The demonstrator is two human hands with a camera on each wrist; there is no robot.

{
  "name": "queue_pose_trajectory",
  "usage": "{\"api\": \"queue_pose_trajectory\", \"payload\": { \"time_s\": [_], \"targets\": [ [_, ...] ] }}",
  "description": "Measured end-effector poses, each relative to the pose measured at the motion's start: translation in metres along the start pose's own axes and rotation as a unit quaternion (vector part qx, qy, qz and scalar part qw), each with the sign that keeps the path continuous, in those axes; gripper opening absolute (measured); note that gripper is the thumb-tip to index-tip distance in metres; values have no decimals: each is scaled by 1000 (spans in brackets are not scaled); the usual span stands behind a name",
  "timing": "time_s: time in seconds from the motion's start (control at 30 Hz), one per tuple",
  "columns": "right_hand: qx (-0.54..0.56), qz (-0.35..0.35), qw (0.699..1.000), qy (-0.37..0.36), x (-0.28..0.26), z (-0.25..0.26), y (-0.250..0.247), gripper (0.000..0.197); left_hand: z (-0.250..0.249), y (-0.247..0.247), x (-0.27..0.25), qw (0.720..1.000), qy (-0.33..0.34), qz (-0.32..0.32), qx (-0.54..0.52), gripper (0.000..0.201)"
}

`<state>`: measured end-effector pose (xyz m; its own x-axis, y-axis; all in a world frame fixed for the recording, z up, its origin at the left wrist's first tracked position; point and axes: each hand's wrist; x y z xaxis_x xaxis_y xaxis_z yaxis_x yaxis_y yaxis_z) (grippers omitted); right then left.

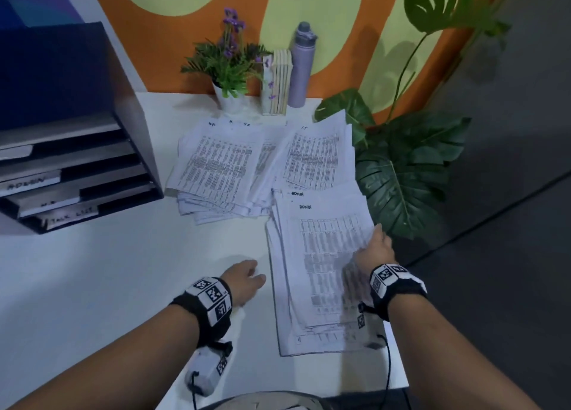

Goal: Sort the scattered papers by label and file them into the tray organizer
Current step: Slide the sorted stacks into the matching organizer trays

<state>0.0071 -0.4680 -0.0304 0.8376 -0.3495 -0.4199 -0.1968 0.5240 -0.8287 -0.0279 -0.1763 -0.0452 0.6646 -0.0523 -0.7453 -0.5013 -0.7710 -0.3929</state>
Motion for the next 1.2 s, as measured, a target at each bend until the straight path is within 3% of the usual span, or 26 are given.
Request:
{"api": "queue_pose_trajectory", "payload": {
  "time_s": [0.1,0.2,0.23,0.33,0.43,0.53,0.6,0.7,0.8,0.87,1.0,1.1,1.2],
  "targets": [
    [9,29,999,-10,-6,0,9,87,-10,9,3,999,-6,-3,-44,61],
    [-4,35,999,-41,-25,-4,30,78,-21,10,7,998,-9,-24,-64,28],
    [-11,32,998,-44,-32,-3,36,77,-22,8,8,998,-17,-31,-49,27],
    [-8,12,999,-47,-43,-1,45,68,-22,8,13,997,-61,-38,-11,51],
    [45,13,998,-50,-44,-3,45,55,-21,10,8,998,-50,-36,-13,48],
    [89,28,994,-59,-45,-3,42,68,-15,4,1,999,-34,-29,8,39],
    [78,42,995,-54,-44,5,43,76,-5,-1,-3,999,-34,-18,19,47],
    [-13,62,997,-35,-48,24,51,73,17,-10,-13,999,-37,-24,16,60],
    [-3,72,995,-74,-55,41,62,75,41,-30,-26,998,-44,-28,-19,73],
    [10,79,989,-125,-57,51,68,74,57,-50,-34,998,-52,-38,-19,71],
    [53,115,978,-164,-66,79,86,77,82,-90,-55,992,-46,-117,-17,44],
    [263,178,937,-143,-76,108,95,98,92,-113,-70,978,11,-174,-112,45],
    [431,220,860,-161,-93,149,86,89,90,-136,-86,953,71,-218,-198,42]
  ]
}}
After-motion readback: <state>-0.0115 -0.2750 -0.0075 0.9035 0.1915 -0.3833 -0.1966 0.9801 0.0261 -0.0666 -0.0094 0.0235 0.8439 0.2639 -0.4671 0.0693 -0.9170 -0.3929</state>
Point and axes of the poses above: each hand's wrist, its own x-axis towards the middle knuckle, its own y-axis out of the palm, z = x × y, and after that the axes turned 8 degrees about -y, right-handed
